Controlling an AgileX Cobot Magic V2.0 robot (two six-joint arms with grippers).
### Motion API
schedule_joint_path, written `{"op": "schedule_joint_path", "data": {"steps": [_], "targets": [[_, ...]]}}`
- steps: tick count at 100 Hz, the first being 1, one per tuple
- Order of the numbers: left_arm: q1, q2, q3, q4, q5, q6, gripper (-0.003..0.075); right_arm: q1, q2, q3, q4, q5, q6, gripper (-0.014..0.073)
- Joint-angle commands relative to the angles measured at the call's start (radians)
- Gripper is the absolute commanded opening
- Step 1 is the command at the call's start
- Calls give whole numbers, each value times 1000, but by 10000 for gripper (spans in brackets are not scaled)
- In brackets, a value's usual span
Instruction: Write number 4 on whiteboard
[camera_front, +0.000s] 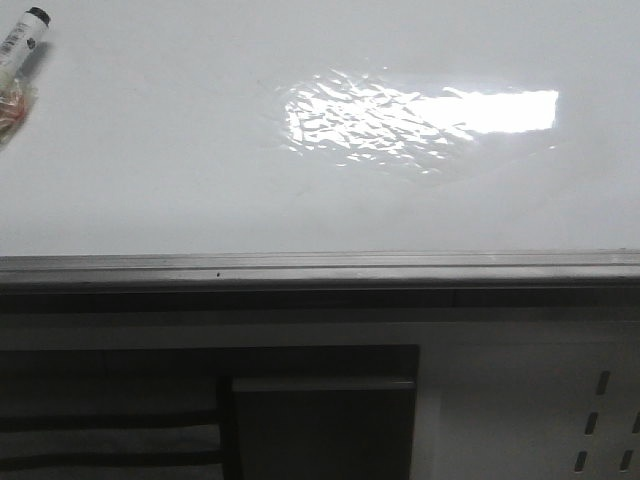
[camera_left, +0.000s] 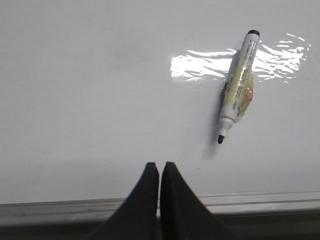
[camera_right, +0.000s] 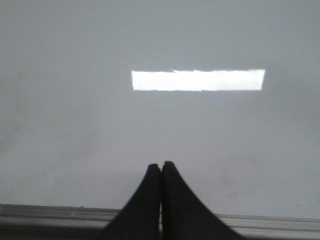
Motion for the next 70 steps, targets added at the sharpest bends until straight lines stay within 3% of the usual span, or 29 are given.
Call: {"op": "schedule_joint_path", "data": {"steps": [1,49,70], "targets": [[2,-26,28,-10,-74,0,-20,-6,-21,20,-11,-87,-8,-72],[2,-26,28,-10,-82,0,-20,-6,-21,20,-11,-91,-8,-72],[2,-26,6,-65,-148,-5,-20,-6,-21,-30,13,-5,-8,-72]]}}
